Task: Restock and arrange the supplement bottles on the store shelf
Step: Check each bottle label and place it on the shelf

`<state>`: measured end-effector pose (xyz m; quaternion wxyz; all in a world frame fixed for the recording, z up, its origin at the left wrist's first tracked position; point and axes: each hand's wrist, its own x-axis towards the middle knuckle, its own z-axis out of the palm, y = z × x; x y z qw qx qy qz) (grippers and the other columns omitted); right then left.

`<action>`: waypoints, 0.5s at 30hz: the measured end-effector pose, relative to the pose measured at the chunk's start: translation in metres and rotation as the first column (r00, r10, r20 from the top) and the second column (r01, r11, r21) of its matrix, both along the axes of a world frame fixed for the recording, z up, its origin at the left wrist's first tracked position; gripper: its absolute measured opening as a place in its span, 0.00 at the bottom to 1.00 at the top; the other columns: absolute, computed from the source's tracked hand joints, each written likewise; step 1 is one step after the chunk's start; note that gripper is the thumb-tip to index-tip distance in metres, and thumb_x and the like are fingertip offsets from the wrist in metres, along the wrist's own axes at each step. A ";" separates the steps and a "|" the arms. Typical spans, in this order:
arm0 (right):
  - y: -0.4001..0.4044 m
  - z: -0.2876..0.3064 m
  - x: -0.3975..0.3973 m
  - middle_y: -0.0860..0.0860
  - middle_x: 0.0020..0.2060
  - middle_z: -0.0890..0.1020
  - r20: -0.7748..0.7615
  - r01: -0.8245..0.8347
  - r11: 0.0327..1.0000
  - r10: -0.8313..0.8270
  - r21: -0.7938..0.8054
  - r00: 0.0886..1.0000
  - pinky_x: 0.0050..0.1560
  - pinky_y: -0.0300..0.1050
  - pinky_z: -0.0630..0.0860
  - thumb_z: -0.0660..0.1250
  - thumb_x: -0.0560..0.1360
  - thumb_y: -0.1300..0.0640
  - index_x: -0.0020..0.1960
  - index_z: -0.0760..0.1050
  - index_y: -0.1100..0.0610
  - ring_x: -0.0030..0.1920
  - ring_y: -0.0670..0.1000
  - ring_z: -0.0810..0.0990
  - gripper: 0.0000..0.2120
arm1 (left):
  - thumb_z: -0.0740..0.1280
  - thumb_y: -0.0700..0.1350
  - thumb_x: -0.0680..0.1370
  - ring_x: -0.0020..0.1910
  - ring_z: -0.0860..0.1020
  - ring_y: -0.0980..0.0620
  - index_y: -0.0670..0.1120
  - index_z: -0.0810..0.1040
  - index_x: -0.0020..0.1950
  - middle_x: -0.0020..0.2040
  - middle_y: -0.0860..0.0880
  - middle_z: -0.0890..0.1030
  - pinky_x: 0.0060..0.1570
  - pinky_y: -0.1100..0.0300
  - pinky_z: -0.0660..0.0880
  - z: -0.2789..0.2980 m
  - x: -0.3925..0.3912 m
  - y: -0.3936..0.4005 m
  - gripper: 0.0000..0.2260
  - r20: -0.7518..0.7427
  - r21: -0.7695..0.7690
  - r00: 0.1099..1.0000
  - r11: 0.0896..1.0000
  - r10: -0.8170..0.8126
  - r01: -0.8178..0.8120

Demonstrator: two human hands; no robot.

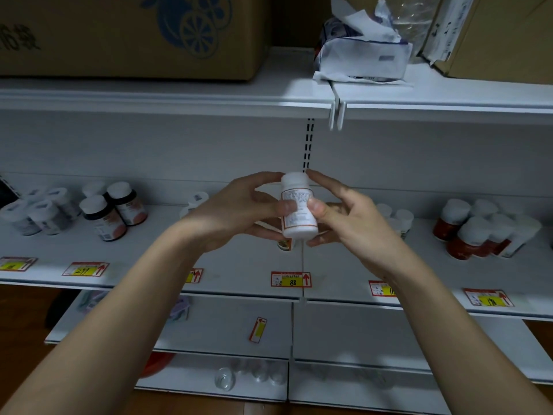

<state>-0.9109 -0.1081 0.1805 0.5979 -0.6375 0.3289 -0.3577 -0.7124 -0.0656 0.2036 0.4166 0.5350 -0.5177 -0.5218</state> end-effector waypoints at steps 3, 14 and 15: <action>-0.003 -0.006 -0.003 0.59 0.51 0.85 -0.004 0.001 0.998 -0.002 -0.065 1.000 0.50 0.50 0.83 0.68 0.78 0.61 0.73 0.67 0.48 0.50 0.54 0.86 0.25 | 0.76 0.42 0.66 0.51 0.85 0.45 0.52 0.73 0.71 0.52 0.44 0.83 0.48 0.52 0.83 -0.003 0.001 -0.003 0.33 0.006 -0.047 1.000 0.999 0.009 -0.009; -0.016 -0.027 -0.011 0.47 0.56 0.83 0.015 0.051 0.967 -0.049 -0.251 0.999 0.64 0.46 0.76 0.71 0.75 0.69 0.60 0.74 0.47 0.59 0.49 0.81 0.21 | 0.77 0.42 0.70 0.56 0.82 0.55 0.52 0.77 0.63 0.59 0.54 0.83 0.54 0.56 0.81 -0.014 -0.010 -0.013 0.23 0.176 -0.222 0.984 0.973 -0.025 0.064; -0.017 -0.029 -0.012 0.47 0.56 0.83 0.005 0.048 0.965 -0.048 -0.259 0.999 0.63 0.45 0.76 0.71 0.75 0.69 0.60 0.74 0.47 0.59 0.48 0.81 0.21 | 0.77 0.45 0.69 0.56 0.82 0.55 0.52 0.77 0.63 0.59 0.54 0.82 0.53 0.55 0.81 -0.016 -0.012 -0.015 0.23 0.172 -0.230 0.985 0.971 -0.020 0.060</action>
